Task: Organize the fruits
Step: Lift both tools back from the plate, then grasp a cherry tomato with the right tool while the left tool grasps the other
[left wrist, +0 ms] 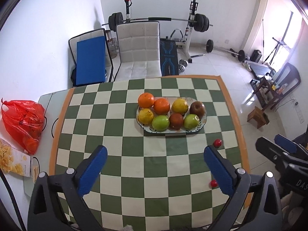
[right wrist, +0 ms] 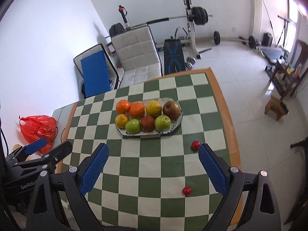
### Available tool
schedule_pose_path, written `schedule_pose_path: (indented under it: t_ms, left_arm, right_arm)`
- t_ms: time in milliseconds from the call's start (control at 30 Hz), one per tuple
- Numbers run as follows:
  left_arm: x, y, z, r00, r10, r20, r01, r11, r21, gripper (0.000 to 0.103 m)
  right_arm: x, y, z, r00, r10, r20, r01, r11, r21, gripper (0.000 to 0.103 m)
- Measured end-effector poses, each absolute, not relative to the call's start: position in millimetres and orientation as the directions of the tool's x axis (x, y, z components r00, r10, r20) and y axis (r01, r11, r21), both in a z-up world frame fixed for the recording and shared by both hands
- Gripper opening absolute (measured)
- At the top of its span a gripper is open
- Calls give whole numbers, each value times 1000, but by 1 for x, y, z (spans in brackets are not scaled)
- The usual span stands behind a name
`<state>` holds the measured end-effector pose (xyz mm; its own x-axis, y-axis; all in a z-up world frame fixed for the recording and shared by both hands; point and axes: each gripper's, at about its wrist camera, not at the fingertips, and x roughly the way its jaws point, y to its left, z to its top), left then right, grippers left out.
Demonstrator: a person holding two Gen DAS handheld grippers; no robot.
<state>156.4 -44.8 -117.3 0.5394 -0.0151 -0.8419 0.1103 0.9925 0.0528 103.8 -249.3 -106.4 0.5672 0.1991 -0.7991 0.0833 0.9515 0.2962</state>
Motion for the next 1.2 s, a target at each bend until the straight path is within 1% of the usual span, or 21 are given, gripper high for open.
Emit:
schedule_pose_path:
  t_ms: [67,167,233,333,467,500,533,667,700,767,833,933,1033,1133,1200]
  left_arm:
    - [163,-53,-136,520,41,-853,107,988,112,103]
    - [171,-64,-168,469,77,-880,121,981,151,103]
    - [178,-74,-195,420,96,-902,140,976,168,103]
    - [189,-91,-239,338,132,-932,173,964,200,103]
    - [203,-107,-283,282,189,-941,189,950,247,103]
    - [208,-110,-292,277,211,-937,189,945,268,103]
    - [213,-114,-302,269,229,-935,194,938,286,103]
    - [226,-123,-329,234,267,-935,208,926,317,103]
    - [228,-124,-333,224,268,-937,210,926,315,103]
    - [230,-128,-338,205,257,-944,214,930,300,103]
    - [229,-132,-341,182,230,-956,222,938,268,103]
    - [223,-143,-345,138,193,-971,252,942,223,103]
    - [210,-158,-348,86,119,-989,292,946,139,103]
    - [189,-185,-354,29,33,-999,394,918,42,103]
    - [175,-203,-360,-2,6,-1000,462,887,5,103]
  right_arm:
    - [109,-265,-132,533,190,-825,120,948,295,97]
    - [119,-291,-181,454,189,-871,174,939,295,95]
    - [125,-305,-213,403,183,-897,208,936,284,83]
    - [139,-326,-264,340,214,-916,255,916,309,74]
    - [166,-342,-314,303,239,-923,283,902,327,66]
    - [175,-343,-324,294,246,-923,285,900,331,61]
    - [182,-343,-331,285,252,-925,282,900,332,58]
    - [217,-338,-362,247,257,-934,268,908,321,54]
    - [222,-336,-367,239,262,-935,261,910,322,52]
    - [233,-329,-377,219,263,-939,241,919,314,44]
    - [241,-321,-386,202,266,-943,216,927,307,33]
    - [239,-315,-387,214,257,-942,187,936,298,32]
    - [219,-322,-376,239,256,-936,183,935,303,32]
    - [186,-337,-365,252,246,-936,204,932,300,32]
    - [163,-348,-362,248,238,-939,228,928,295,32]
